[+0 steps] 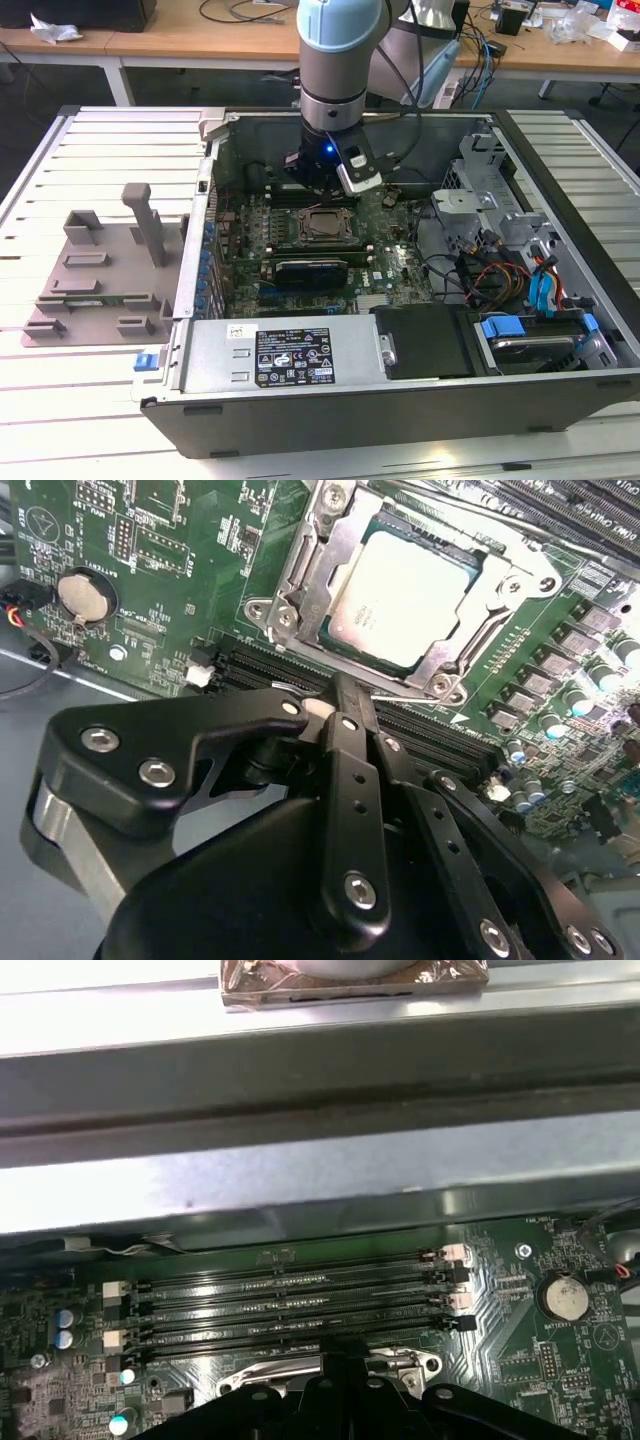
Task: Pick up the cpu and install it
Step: 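Install the first cpu locking lever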
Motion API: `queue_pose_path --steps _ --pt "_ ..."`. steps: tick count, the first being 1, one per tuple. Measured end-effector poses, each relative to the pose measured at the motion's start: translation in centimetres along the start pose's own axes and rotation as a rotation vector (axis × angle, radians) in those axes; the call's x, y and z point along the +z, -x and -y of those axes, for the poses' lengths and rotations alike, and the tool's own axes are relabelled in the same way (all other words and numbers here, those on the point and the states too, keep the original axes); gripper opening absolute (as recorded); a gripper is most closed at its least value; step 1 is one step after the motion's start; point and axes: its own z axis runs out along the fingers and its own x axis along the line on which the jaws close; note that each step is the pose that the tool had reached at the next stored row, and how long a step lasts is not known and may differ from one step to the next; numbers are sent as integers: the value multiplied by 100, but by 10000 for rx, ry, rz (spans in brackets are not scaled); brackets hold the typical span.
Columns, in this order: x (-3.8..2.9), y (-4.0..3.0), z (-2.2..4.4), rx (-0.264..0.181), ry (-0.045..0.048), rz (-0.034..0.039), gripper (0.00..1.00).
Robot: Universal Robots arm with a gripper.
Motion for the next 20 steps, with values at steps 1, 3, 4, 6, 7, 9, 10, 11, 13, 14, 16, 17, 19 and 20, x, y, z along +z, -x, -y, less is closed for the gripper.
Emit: queue_pose_path --steps 1,3,4,6,7,9,10,11,13,14,16,17,19,20 --pt "2 1 -11 53 -61 17 11" --pt "5 0 -30 114 -108 32 11" --pt "8 -2 -44 145 -128 40 11" --pt "14 -6 -79 194 -147 50 11" --pt "15 -7 -88 207 -149 52 11" --pt "17 -8 -96 232 -153 56 11" --pt "19 -8 -100 246 -152 59 11" --pt "21 -9 -106 261 -153 62 11" --pt "29 -9 -109 270 -152 70 11" --pt "46 -11 -106 267 -164 102 11" --pt "64 -11 -103 258 -195 146 11" --pt "73 -11 -101 254 -216 171 11" --pt "98 -12 -97 244 -298 234 11" --pt "109 -12 -94 240 -348 261 11"
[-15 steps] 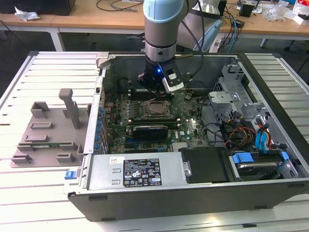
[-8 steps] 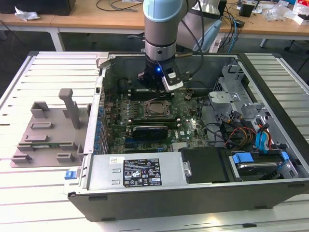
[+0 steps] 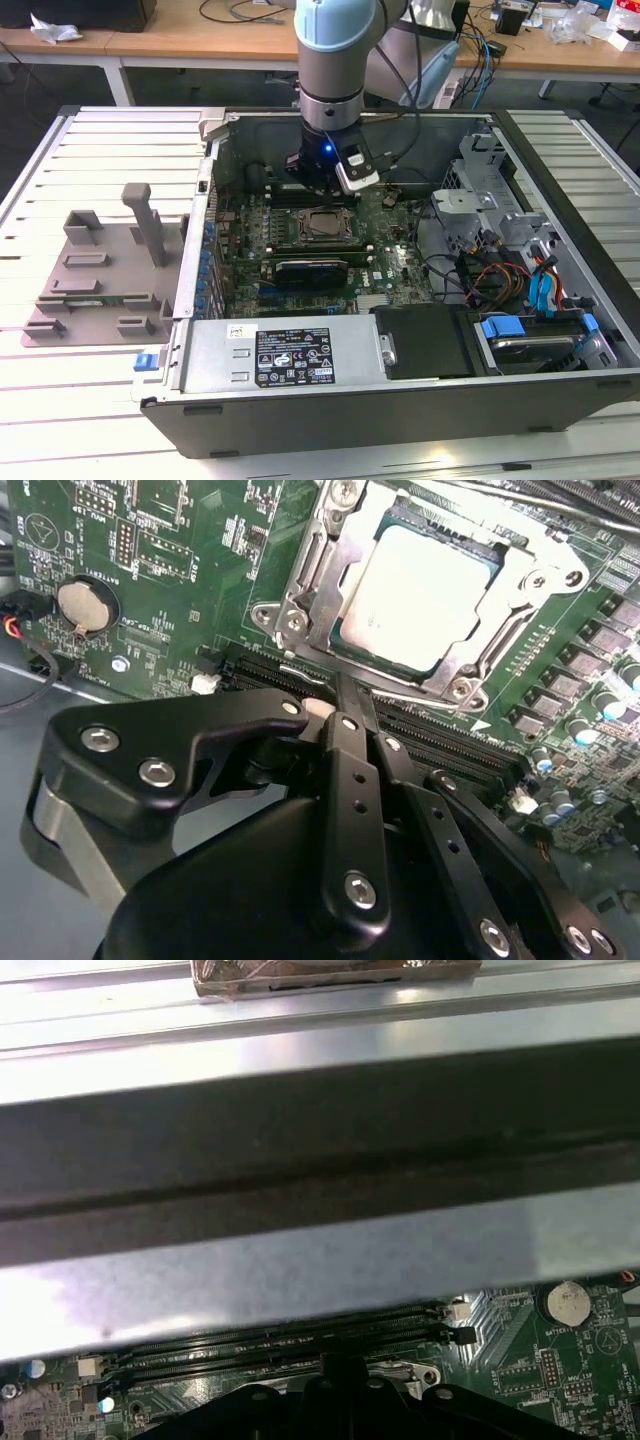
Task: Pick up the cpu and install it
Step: 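Install the first cpu locking lever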
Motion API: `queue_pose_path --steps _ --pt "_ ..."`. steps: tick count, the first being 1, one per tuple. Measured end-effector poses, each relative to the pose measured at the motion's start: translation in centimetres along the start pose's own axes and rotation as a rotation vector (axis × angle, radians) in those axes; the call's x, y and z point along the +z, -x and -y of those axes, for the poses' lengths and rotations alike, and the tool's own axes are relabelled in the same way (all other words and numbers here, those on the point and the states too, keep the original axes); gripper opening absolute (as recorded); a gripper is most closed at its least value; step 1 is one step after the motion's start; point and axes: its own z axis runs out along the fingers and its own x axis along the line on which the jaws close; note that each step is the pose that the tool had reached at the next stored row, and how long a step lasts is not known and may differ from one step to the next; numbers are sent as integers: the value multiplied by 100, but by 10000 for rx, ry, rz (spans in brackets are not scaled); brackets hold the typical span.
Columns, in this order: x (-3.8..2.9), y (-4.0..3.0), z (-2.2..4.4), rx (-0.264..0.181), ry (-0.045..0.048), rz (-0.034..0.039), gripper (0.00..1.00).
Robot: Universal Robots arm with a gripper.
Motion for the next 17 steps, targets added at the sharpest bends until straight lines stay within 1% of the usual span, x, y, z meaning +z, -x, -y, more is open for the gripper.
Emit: queue_pose_path --steps 3,4,6,7,10,11,14,15,16,17 --pt "29 1 29 -12 -118 58 11" --pt "36 2 35 -15 -137 70 11" --pt "57 1 42 -22 -165 101 11" --pt "62 1 42 -22 -164 109 11" --pt "62 1 41 -22 -159 112 11" --pt "47 3 37 -20 -140 119 11" --pt "-62 7 24 -21 -151 111 11" --pt "-62 6 13 -22 -141 117 11" --pt "-59 1 -17 -21 -141 121 11" --pt "-58 -2 -30 -23 -139 127 11"
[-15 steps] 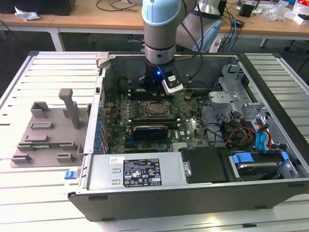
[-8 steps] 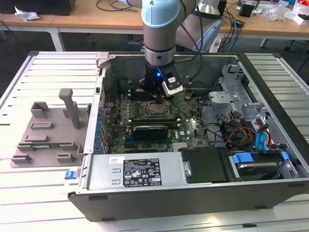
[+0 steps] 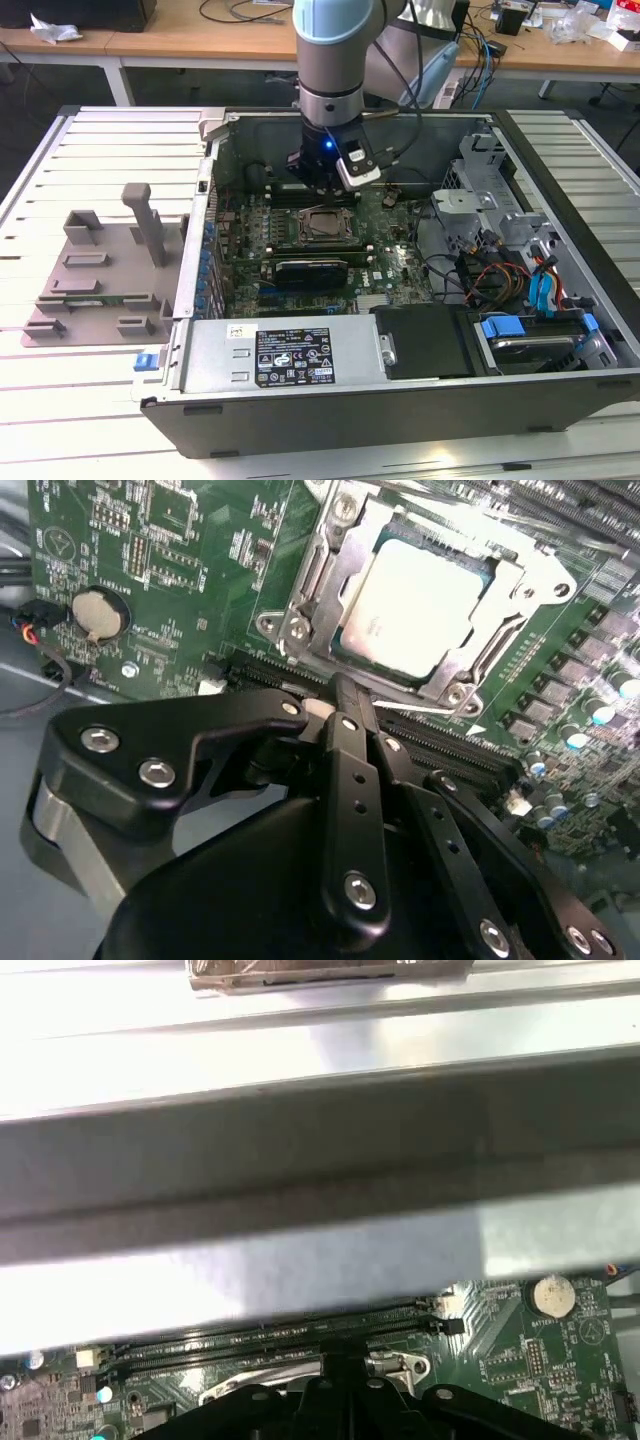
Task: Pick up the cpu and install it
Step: 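Install the first cpu locking lever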
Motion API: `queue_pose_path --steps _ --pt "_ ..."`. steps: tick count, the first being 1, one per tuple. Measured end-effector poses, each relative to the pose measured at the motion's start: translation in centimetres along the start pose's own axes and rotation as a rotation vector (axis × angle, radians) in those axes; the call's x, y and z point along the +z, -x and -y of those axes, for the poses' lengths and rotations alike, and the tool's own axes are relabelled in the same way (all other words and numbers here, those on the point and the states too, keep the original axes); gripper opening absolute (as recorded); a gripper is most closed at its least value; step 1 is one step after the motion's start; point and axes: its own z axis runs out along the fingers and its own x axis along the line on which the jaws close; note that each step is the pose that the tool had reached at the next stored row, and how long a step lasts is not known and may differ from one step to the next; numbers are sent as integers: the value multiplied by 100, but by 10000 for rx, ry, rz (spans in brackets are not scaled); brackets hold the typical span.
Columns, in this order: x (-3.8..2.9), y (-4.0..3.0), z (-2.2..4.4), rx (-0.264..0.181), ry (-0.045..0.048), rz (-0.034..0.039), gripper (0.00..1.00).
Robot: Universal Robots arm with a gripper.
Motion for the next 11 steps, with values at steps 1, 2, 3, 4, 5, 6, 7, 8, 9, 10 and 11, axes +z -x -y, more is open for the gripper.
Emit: queue_pose_path --steps 1,2,3,4,5,6,7,8,9,10,11 --pt "1 -5 -14 -1 3 12 11" --pt "2 -7 -17 -2 4 17 11" --pt "2 -11 -17 -3 7 25 11" --pt "2 -14 -18 -4 11 34 11" --pt "1 -20 -18 -5 14 43 11" --pt "0 -40 -19 -6 16 60 11" --pt "-2 -66 -20 -5 16 71 11" --pt "-2 -88 -20 -5 19 82 11" --pt "0 -99 -18 -5 18 92 11" --pt "5 -100 -18 -7 17 97 11" --pt "16 -101 -16 -9 13 106 11"
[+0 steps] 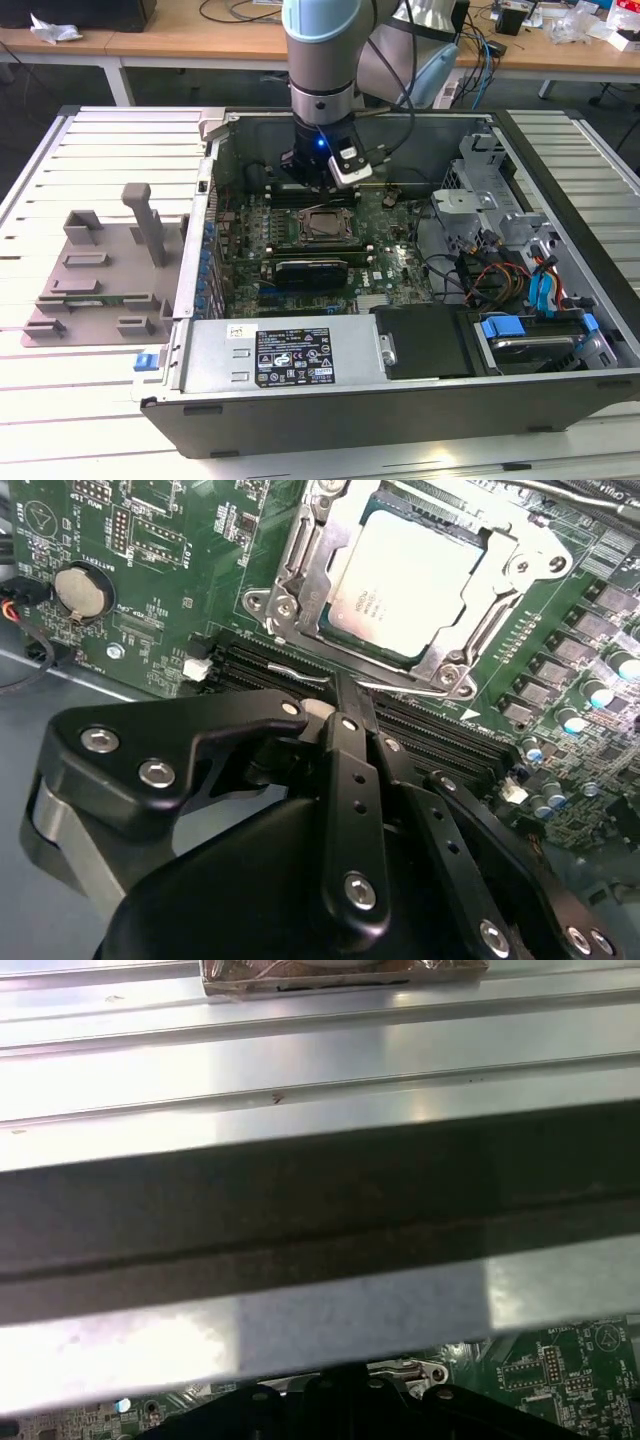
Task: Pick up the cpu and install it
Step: 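Install the first cpu locking lever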
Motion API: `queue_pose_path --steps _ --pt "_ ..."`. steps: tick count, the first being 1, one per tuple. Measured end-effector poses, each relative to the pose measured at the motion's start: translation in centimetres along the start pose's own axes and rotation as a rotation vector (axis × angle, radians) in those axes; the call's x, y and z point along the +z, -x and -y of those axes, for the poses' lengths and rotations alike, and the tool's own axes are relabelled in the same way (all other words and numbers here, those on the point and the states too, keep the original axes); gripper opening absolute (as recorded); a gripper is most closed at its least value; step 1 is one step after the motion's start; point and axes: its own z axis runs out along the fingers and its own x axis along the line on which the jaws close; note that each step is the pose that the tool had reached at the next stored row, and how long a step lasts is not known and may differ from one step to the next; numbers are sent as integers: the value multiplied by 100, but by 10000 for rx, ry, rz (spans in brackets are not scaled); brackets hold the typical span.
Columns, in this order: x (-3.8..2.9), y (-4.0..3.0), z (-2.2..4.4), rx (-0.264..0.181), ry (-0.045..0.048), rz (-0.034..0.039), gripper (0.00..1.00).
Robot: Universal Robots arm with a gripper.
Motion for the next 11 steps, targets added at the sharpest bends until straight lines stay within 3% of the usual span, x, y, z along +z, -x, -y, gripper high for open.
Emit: queue_pose_path --steps 5,11 --pt "83 -6 19 11 -31 51 11" --pt "128 -7 43 9 -101 71 11"
